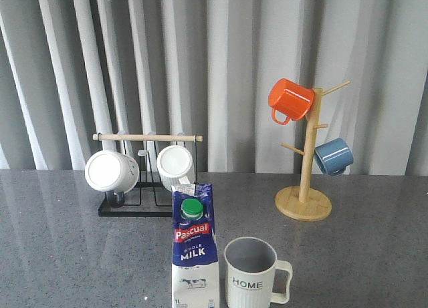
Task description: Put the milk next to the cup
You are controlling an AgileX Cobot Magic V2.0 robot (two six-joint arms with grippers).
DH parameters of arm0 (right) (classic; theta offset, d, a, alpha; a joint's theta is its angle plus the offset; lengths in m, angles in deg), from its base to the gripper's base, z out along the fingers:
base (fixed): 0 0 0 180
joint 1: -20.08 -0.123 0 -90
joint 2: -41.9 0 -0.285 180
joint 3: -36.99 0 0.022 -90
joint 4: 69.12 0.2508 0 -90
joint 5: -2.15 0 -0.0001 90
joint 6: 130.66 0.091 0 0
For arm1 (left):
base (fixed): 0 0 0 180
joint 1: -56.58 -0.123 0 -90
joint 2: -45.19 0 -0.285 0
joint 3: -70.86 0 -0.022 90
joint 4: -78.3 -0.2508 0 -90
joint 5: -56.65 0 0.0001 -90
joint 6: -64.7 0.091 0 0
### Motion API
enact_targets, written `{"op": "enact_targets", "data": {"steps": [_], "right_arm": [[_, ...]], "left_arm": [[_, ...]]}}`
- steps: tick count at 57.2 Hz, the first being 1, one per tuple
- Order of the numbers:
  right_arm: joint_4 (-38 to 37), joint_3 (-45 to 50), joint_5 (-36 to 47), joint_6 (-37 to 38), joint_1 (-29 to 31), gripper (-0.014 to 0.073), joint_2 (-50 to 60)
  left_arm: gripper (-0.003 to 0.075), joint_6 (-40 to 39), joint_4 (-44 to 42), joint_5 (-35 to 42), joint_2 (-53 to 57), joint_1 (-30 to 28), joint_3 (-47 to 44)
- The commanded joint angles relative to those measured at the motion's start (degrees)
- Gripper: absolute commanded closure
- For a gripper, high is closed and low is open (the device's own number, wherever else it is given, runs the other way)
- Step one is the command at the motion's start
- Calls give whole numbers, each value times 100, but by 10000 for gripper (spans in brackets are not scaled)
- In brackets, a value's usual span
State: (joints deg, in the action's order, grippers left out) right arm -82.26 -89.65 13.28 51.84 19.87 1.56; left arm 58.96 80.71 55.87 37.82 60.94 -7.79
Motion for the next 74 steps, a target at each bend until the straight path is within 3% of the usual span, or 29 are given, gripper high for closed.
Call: {"op": "enact_targets", "data": {"steps": [1, 74], "right_arm": [[-15, -140, 413, -33, 49, 602, -1], [-15, -140, 498, -41, 49, 601, -1]], "left_arm": [[728, 44, -66, 78, 99, 0, 89], [728, 146, -59, -32, 92, 0, 123]]}}
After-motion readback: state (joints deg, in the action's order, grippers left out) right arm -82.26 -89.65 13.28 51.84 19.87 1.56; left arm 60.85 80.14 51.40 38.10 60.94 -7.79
